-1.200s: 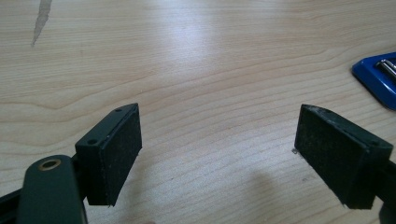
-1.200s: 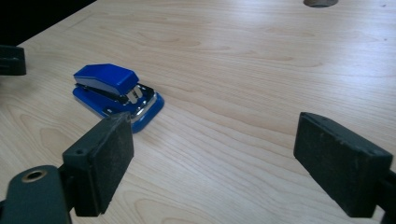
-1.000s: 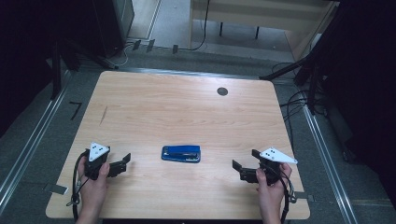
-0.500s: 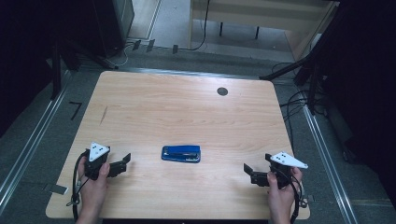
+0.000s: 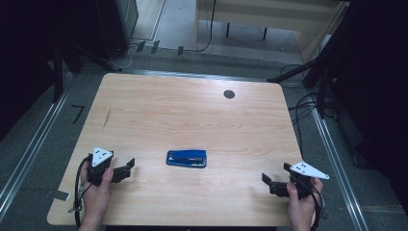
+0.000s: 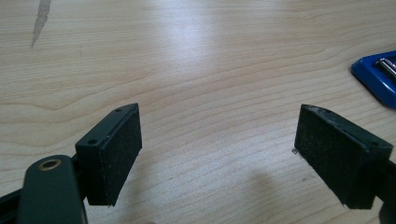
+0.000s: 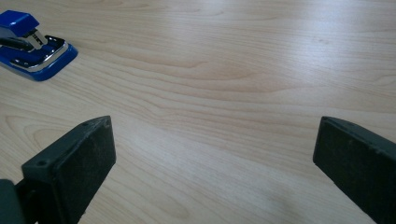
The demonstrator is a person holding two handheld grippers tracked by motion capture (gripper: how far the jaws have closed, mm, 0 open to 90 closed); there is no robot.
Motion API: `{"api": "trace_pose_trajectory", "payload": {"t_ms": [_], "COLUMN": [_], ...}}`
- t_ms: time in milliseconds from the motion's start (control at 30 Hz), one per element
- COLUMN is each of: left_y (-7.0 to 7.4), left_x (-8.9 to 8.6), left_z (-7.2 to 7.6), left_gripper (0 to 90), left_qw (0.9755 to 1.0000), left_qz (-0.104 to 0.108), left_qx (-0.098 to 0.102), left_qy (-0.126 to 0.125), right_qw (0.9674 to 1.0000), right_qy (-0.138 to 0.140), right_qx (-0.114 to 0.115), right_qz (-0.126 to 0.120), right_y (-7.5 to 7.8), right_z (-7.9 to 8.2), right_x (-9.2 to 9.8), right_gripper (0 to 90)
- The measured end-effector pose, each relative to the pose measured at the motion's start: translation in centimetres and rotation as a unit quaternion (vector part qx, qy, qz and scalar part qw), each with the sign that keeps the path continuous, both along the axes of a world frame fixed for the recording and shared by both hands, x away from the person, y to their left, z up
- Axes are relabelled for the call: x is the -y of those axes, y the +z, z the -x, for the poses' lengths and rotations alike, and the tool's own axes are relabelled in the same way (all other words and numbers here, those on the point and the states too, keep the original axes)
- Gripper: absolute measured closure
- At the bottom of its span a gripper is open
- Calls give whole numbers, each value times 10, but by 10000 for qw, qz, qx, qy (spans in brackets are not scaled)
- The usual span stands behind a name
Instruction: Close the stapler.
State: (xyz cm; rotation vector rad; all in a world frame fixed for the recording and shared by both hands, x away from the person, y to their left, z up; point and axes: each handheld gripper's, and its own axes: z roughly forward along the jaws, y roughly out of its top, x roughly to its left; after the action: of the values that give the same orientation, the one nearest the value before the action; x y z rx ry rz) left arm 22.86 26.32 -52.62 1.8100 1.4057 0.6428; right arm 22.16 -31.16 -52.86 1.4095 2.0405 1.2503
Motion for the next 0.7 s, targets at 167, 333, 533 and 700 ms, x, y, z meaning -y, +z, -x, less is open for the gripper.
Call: {"api": "trace_pose_trajectory", "payload": {"t_ms": [167, 333, 533, 700], "left_y": [0, 0, 0, 0], "left_x": [0, 0, 0, 0], "left_z": [0, 0, 0, 0], "left_gripper": [156, 156, 156, 156], "left_qw": [10000, 10000, 10000, 10000], "left_qz": [1, -2, -15, -17], "left_qx": [3, -1, 4, 1], "left_qy": [-4, -2, -11, -9], "right_qw": [10000, 9999, 9999, 9997], "right_qy": [-51, -86, -149, -243], "right_qx": [-24, -42, -24, -2], "right_qz": [-40, -36, -83, -37], "right_y": [-4, -7, -10, -12], "right_z": [2, 5, 10, 16], "right_x": [12, 23, 36, 50], "right_gripper": [0, 0, 0, 0]}}
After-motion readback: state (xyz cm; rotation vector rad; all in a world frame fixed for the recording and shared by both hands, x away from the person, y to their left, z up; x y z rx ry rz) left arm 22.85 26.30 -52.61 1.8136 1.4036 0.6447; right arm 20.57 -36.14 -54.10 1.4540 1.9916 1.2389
